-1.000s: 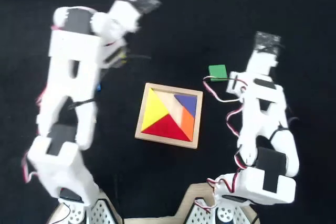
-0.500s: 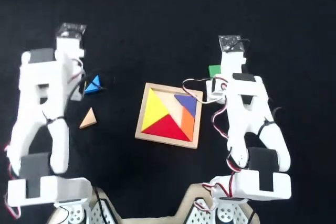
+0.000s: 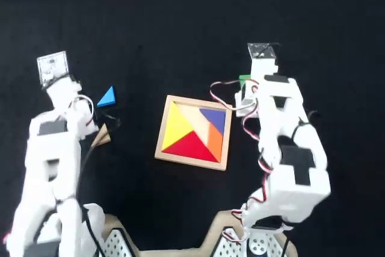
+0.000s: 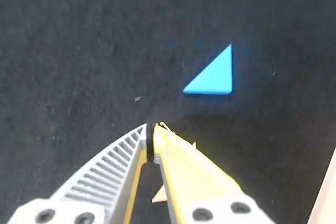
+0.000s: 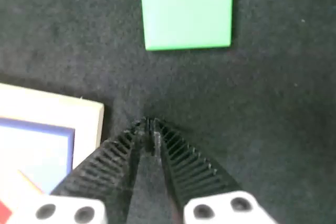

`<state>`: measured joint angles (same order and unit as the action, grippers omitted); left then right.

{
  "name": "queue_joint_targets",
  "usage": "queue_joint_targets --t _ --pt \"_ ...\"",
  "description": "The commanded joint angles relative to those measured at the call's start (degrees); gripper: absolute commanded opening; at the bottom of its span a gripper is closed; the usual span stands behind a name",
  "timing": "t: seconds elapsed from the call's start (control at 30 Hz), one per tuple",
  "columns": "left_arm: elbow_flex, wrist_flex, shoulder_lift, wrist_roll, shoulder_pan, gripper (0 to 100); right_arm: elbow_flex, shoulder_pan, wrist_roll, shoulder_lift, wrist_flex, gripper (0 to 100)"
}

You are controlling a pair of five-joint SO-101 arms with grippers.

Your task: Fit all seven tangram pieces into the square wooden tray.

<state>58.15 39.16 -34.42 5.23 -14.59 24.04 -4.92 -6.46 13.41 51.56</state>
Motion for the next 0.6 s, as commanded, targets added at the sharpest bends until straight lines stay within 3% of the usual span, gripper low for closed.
queue_joint_targets --t 0.0,0.57 --pt "5.93 -4.66 -11.43 0.44 -0.40 3 -5.32 0.53 -0.35 1.19 0.88 1.1" --pt "7.78 -4.75 -12.40 0.35 0.84 3 -6.29 10.99 -8.44 1.63 0.79 1.1"
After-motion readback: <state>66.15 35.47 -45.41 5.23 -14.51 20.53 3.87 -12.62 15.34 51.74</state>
